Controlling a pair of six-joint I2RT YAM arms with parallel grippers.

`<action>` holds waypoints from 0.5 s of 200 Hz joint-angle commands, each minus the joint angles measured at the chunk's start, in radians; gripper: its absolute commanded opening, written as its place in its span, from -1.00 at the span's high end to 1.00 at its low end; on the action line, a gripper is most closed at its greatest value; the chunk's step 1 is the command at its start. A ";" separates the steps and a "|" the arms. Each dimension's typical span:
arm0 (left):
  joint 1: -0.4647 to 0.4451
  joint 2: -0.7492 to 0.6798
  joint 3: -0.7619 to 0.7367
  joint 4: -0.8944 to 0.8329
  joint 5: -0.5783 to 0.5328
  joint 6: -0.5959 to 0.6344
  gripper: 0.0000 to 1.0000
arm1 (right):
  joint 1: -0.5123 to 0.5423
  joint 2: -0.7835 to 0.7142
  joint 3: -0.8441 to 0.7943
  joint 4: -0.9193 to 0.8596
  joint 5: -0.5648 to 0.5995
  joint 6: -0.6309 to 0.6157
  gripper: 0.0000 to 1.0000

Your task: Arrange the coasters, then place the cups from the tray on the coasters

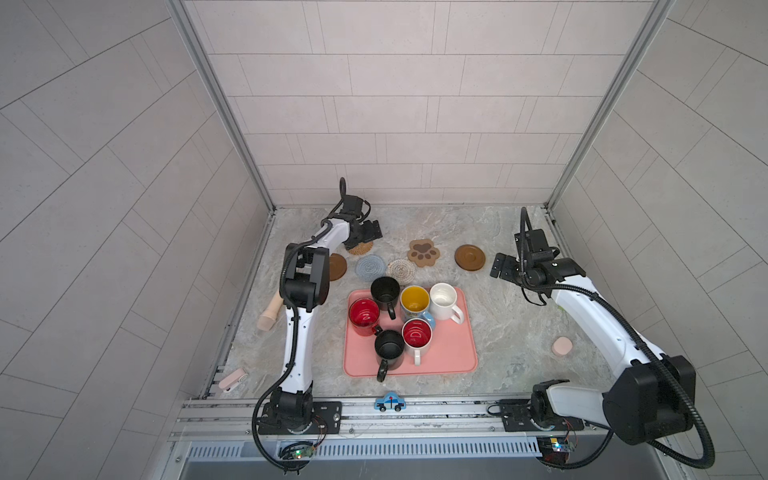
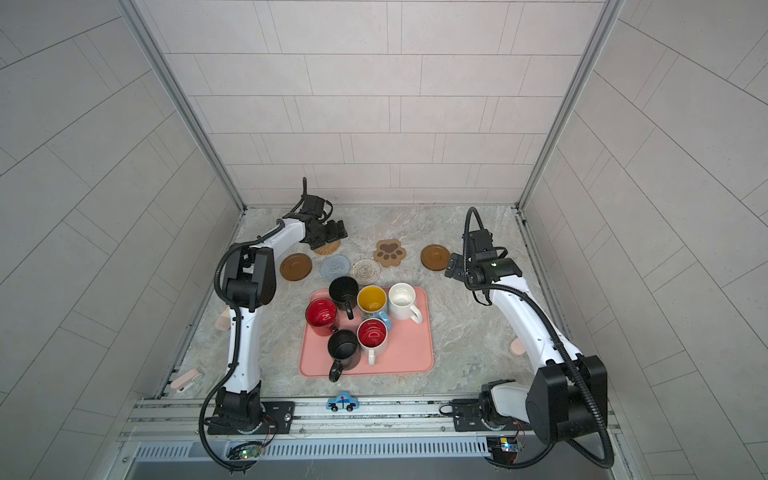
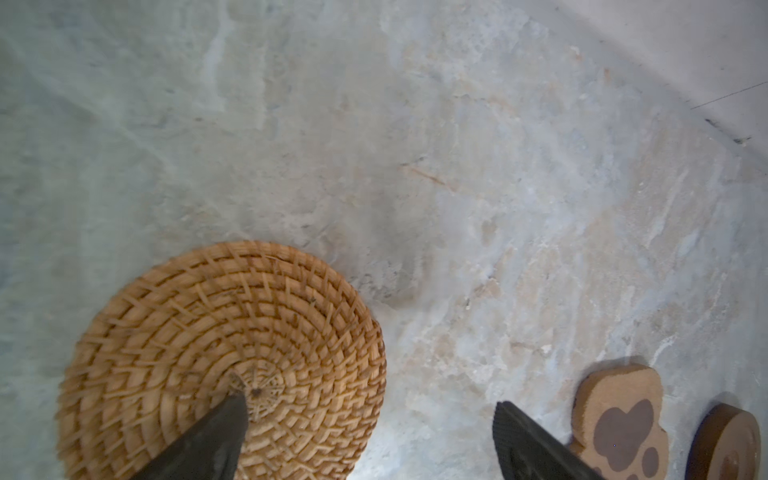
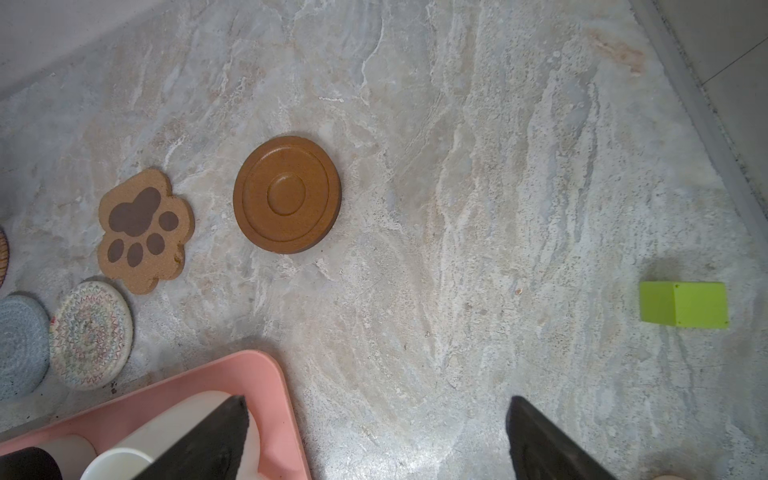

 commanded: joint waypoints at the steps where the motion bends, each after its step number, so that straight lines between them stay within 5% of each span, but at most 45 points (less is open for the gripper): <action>1: -0.045 0.087 -0.001 -0.015 0.023 -0.066 -1.00 | 0.004 -0.026 -0.004 -0.014 0.006 0.014 -0.97; 100: -0.086 0.169 0.091 0.045 -0.073 -0.192 -1.00 | 0.003 -0.008 0.039 -0.061 0.010 -0.032 -0.97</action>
